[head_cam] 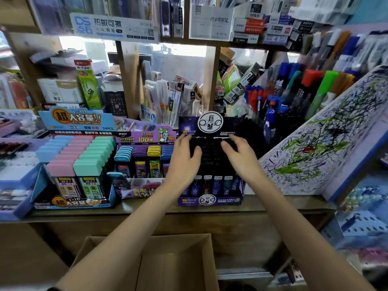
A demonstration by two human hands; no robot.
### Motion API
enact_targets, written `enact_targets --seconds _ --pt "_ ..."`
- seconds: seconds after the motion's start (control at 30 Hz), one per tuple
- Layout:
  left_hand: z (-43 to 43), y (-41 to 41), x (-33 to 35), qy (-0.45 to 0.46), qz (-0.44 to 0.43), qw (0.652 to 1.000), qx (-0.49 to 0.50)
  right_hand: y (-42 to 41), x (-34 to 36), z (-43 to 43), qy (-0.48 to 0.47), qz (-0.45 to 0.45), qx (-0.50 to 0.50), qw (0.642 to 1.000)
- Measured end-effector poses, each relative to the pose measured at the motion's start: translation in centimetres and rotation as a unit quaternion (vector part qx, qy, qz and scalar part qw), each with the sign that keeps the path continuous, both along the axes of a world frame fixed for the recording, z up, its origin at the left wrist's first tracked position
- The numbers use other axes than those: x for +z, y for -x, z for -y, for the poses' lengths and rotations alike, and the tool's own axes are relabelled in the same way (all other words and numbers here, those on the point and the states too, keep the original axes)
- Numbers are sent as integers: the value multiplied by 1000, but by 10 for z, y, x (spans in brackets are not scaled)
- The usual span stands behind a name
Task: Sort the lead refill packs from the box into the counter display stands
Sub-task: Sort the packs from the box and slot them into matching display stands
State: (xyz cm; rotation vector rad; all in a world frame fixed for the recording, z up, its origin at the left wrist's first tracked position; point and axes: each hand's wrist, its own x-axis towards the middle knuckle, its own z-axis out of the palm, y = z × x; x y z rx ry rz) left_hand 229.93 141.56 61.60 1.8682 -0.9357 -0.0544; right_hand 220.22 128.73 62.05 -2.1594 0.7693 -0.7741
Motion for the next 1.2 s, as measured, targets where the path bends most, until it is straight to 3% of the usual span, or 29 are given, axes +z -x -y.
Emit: enact_targets --seconds 0.1,0.17,0.33,0.47,0.57,0.67,0.77,0.87,1.03,1.2 --pt "0 4 -8 -40 197 979 11 -1 1 -9 237 -88 37 967" --pt "3 0 -10 -84 250 965 7 -4 -1 -11 296 -166 59 939" --pt "-6 -1 1 -104 207 972 -49 -6 8 -11 269 -257 87 924" --pt "-47 0 14 -62 272 960 -24 1 19 -21 255 -153 73 952" --pt "-92 -11 12 -75 339 937 38 1 24 -40 272 -101 123 949" --pt "-126 -26 4 -120 331 932 90 -12 24 -57 302 -146 173 926" --pt "-148 -39 -5 -153 301 937 90 -23 18 -66 306 -174 160 922" --pt "-160 -53 -11 -216 262 940 26 -26 11 -67 327 -185 138 917" --pt "-153 -78 -4 -322 231 917 -49 -25 9 -66 327 -189 137 916" --pt "-137 -101 9 -358 221 902 -100 -24 6 -65 338 -187 130 913"
